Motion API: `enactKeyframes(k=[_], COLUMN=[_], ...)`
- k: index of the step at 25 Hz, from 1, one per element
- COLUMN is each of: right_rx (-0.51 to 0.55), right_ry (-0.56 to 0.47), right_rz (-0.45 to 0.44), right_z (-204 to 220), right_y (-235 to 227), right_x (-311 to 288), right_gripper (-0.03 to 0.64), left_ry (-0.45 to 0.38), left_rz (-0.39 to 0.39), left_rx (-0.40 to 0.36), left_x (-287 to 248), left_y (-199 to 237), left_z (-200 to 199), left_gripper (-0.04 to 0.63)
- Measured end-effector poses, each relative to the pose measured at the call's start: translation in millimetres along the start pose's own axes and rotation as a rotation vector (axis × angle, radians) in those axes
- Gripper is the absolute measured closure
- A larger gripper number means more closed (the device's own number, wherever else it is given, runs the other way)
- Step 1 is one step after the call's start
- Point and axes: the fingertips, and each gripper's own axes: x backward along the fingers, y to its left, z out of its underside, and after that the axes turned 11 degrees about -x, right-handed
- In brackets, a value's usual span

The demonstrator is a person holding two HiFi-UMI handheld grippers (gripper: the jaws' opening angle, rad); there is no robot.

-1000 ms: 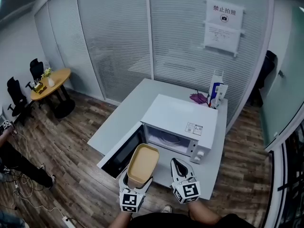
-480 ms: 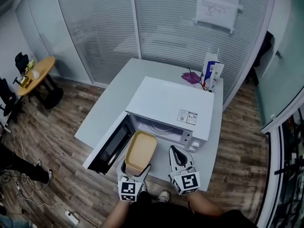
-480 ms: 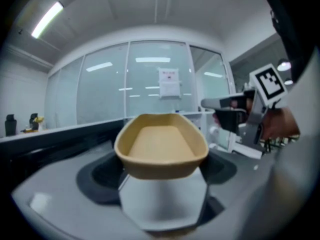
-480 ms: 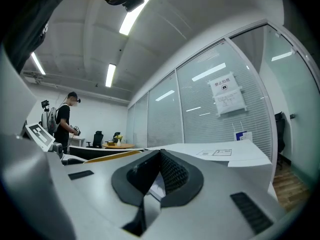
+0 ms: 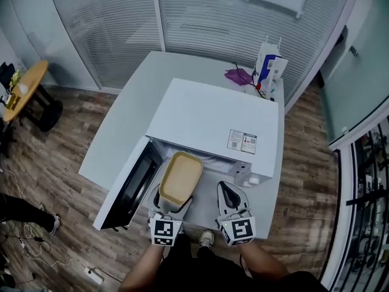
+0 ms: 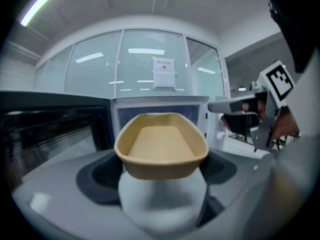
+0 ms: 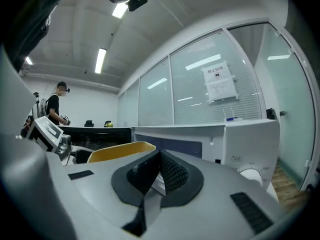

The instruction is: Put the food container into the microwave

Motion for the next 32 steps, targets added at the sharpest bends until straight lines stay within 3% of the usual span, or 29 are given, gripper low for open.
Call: enactKeyframes(k=[23, 32], right_rx=[-0.009, -0.082], right_ry=[0.105, 0.111], right_rz=[0.140, 0.198], right_z=[60, 68], right_y=[-27, -32], right_x=[-51, -50], right_gripper=[0.612, 0.612], left_ry=[0.015, 0.069], left_rz=[0.121, 0.074], left_rx=[-0.002, 0.009], left_x=[-144, -178], left_y=[-8, -3], left_z=[6, 12], left_gripper=[0.117, 0.114])
